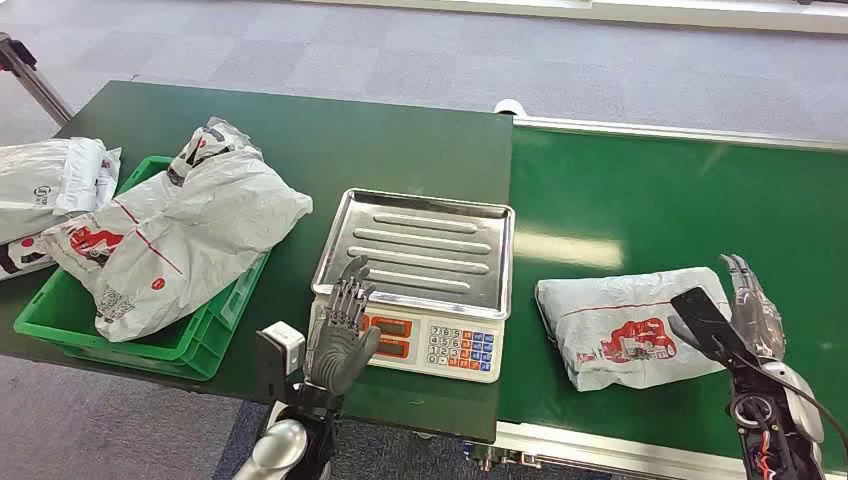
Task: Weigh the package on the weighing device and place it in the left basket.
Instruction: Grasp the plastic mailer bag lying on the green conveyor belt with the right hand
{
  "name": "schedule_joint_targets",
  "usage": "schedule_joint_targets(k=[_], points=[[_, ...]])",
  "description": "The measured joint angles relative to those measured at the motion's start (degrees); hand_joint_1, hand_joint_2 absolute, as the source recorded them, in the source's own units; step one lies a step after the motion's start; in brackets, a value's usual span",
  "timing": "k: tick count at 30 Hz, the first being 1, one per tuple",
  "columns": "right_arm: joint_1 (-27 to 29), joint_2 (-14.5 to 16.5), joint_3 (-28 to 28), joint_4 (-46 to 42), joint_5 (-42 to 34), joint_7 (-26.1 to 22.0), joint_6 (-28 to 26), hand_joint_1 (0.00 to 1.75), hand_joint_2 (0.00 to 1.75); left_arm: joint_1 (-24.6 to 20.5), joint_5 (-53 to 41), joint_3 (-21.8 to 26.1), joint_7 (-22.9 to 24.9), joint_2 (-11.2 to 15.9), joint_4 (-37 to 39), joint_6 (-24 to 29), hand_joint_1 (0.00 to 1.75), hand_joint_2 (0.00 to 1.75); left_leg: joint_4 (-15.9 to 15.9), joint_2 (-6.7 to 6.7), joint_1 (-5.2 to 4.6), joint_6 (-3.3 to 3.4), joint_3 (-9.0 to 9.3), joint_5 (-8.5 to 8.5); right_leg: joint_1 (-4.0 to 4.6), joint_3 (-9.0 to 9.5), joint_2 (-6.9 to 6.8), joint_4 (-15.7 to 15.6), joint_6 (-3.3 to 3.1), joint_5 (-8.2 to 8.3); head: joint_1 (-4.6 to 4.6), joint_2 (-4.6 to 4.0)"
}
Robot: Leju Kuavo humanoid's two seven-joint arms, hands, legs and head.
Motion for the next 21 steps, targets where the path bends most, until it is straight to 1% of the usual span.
schedule_joint_targets(k=[2, 5, 9, 11, 17, 21], points=[[-1.54, -0.34, 0.68, 2.09, 0.73, 1.25, 1.36, 0.00, 1.75, 0.36, 0.15, 0.49, -0.07, 0.00, -0.26, 0.49, 0.00, 1.75, 0.00, 0.03, 0.00, 0.00, 0.00, 0.00, 0.00, -0.02, 0.02, 0.00, 0.00, 0.00, -0.01, 0.00], [-6.59, -1.72, 3.08, 8.85, 2.42, 4.31, 5.60, 0.00, 1.75, 1.26, 0.41, 1.56, -0.15, 0.06, -0.87, 1.14, 0.00, 1.75, 0.00, 0.02, -0.01, 0.01, 0.00, 0.02, -0.02, -0.03, 0.00, 0.01, 0.00, 0.01, 0.00, 0.00], [-11.79, -2.84, 5.61, 14.95, 3.67, 5.71, 8.33, 0.00, 1.75, 2.09, 0.77, 2.30, -0.17, 0.13, -1.11, 1.32, 0.00, 1.75, 0.02, -0.04, -0.02, 0.03, -0.01, 0.06, -0.03, 0.01, -0.06, 0.01, 0.02, 0.02, 0.01, 0.00], [-13.88, -3.06, 7.04, 17.25, 5.17, 6.68, 10.56, 0.00, 1.75, 2.42, 1.09, 2.52, -0.22, 0.13, -1.34, 1.56, 0.00, 1.75, 0.02, -0.02, -0.02, 0.03, -0.01, 0.06, -0.03, 0.00, -0.04, 0.01, 0.02, 0.03, 0.00, 0.00], [-19.19, -3.24, 12.68, 23.07, 7.53, 8.53, 23.03, 0.00, 1.75, 2.76, 2.29, 2.69, 0.57, 0.13, -2.31, 1.96, 0.00, 1.75, 0.02, -0.06, -0.01, 0.03, 0.00, 0.06, -0.02, -0.03, -0.06, 0.01, 0.01, 0.03, -0.01, 0.00], [-20.62, -3.31, 15.36, 25.20, 7.30, 9.41, 26.36, 0.00, 1.75, 3.04, 2.68, 2.72, 0.95, 0.13, -2.55, 1.72, 0.00, 1.75, 0.02, -0.05, -0.01, 0.03, -0.01, 0.05, -0.02, -0.03, -0.05, 0.01, 0.01, 0.02, -0.01, 0.00]])
